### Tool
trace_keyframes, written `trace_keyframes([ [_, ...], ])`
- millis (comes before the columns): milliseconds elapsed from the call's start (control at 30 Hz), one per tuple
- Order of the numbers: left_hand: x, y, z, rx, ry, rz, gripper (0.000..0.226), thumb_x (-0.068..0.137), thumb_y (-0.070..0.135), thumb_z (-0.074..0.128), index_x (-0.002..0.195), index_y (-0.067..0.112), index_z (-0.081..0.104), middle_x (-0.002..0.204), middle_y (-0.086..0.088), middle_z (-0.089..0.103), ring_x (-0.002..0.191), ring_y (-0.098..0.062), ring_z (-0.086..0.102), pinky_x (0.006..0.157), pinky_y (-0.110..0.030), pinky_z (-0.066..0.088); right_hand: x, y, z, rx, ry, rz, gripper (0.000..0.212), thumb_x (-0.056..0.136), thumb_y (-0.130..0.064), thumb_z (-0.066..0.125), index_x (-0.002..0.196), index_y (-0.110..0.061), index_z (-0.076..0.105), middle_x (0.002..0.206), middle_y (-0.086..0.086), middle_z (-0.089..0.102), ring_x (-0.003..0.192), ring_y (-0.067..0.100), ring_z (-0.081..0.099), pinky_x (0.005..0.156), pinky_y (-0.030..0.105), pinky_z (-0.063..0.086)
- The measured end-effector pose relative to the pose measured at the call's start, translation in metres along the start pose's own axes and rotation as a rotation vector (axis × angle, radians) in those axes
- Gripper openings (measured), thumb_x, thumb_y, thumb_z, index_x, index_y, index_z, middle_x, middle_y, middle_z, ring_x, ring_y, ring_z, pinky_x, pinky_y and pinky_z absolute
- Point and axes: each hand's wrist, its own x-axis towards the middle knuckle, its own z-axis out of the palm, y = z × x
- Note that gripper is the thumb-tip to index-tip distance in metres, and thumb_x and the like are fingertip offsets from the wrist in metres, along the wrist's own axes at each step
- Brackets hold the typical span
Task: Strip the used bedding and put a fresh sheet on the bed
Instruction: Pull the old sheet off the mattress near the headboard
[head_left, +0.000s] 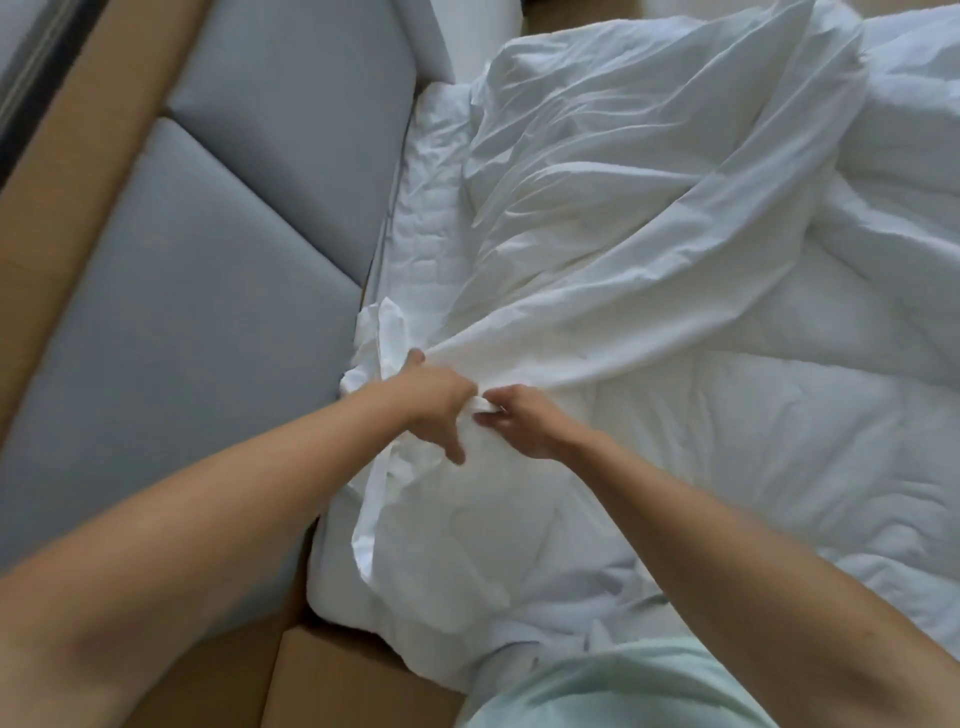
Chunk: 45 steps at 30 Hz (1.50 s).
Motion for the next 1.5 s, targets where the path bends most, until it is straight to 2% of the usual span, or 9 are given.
trace_keyframes([
  [133, 0.016, 0.009, 0.01, -0.692, -0.076, -0.043, 0.035, 0.073, 0.018, 0.073, 0.101, 0.014, 0.052, 0.083, 0.004, 0.056, 0.068, -0.015, 0.054, 0.053, -0.026, 0.039, 0.017, 0.001, -0.011, 0.155, -0.035, 0.015, 0.018, 0.092, -0.018, 0.065, 0.075, -0.024, 0.068, 0.066, -0.02, 0.063, 0.06, -0.004, 0.055, 0.059, 0.02, 0.041],
  [300, 0.024, -0.01, 0.005, -1.021, -0.256, -0.168, 0.008, 0.071, 0.016, 0.045, 0.068, 0.02, 0.039, 0.065, 0.001, 0.037, 0.053, -0.017, 0.03, 0.047, -0.022, 0.026, 0.027, 0.007, -0.027, 0.361, -0.208, 0.131, 0.044, 0.08, -0.042, 0.075, 0.056, -0.017, 0.047, 0.059, -0.004, 0.033, 0.059, 0.014, 0.029, 0.055, 0.027, 0.02],
  [433, 0.037, -0.034, -0.001, -1.076, -0.261, -0.175, 0.015, 0.057, 0.027, 0.047, 0.046, 0.025, 0.038, 0.057, 0.006, 0.037, 0.044, -0.013, 0.029, 0.043, -0.022, 0.028, 0.037, 0.015, -0.04, 0.443, -0.528, 0.183, 0.042, 0.066, -0.047, 0.087, 0.084, -0.011, 0.075, 0.081, 0.003, 0.07, 0.076, 0.019, 0.065, 0.076, 0.032, 0.049],
  [600, 0.058, -0.055, 0.005, -1.293, -0.443, -0.094, 0.018, 0.064, 0.034, 0.063, 0.07, 0.025, 0.077, 0.079, -0.003, 0.071, 0.072, -0.022, 0.067, 0.062, -0.027, 0.051, 0.065, 0.033, -0.044, 0.643, -0.677, 0.161, 0.025, 0.083, -0.02, 0.077, 0.107, -0.011, 0.075, 0.106, 0.013, 0.073, 0.099, 0.028, 0.068, 0.096, 0.042, 0.052],
  [900, 0.1, -0.07, 0.04, -1.461, -0.522, 0.29, 0.026, 0.077, 0.003, 0.077, 0.101, 0.013, 0.074, 0.102, -0.014, 0.074, 0.091, -0.027, 0.074, 0.07, -0.03, 0.06, 0.082, 0.064, -0.014, 0.917, -0.168, 0.184, 0.022, 0.086, -0.018, 0.065, 0.105, -0.011, 0.074, 0.101, 0.016, 0.073, 0.087, 0.027, 0.07, 0.076, 0.04, 0.055],
  [1100, 0.104, -0.066, 0.084, -1.984, -0.261, 0.349, 0.031, 0.088, 0.008, 0.057, 0.113, 0.009, 0.075, 0.104, -0.014, 0.073, 0.091, -0.025, 0.072, 0.077, -0.032, 0.059, 0.082, 0.073, -0.025, 1.06, -0.84, 0.12, 0.058, 0.075, -0.026, 0.083, 0.129, -0.013, 0.065, 0.115, 0.012, 0.067, 0.102, 0.025, 0.068, 0.082, 0.035, 0.057],
  [1267, 0.11, -0.062, 0.095, -2.031, -0.188, 0.329, 0.033, 0.09, 0.016, 0.05, 0.11, 0.003, 0.073, 0.106, -0.017, 0.071, 0.098, -0.029, 0.07, 0.086, -0.035, 0.058, 0.085, 0.071, -0.022, 0.868, -0.89, 0.028, 0.044, 0.072, 0.003, 0.079, 0.111, -0.018, 0.075, 0.105, 0.006, 0.075, 0.099, 0.023, 0.072, 0.082, 0.036, 0.058],
  [1367, 0.099, -0.072, 0.097, -1.903, -0.454, 0.336, 0.047, 0.076, 0.036, 0.081, 0.114, 0.01, 0.075, 0.114, -0.014, 0.072, 0.102, -0.027, 0.071, 0.084, -0.035, 0.059, 0.082, 0.07, -0.014, 0.944, -0.703, 0.058, 0.037, 0.079, 0.008, 0.066, 0.111, -0.009, 0.071, 0.102, 0.01, 0.072, 0.095, 0.024, 0.07, 0.082, 0.037, 0.058],
  [1500, 0.088, -0.058, 0.105, -1.446, -0.522, 0.421, 0.022, 0.076, 0.013, 0.083, 0.097, 0.02, 0.08, 0.103, -0.008, 0.077, 0.096, -0.024, 0.074, 0.077, -0.032, 0.06, 0.074, 0.065, 0.001, 0.964, -0.376, 0.064, 0.022, 0.08, 0.002, 0.062, 0.1, -0.006, 0.068, 0.091, 0.012, 0.07, 0.083, 0.024, 0.07, 0.075, 0.036, 0.059],
])
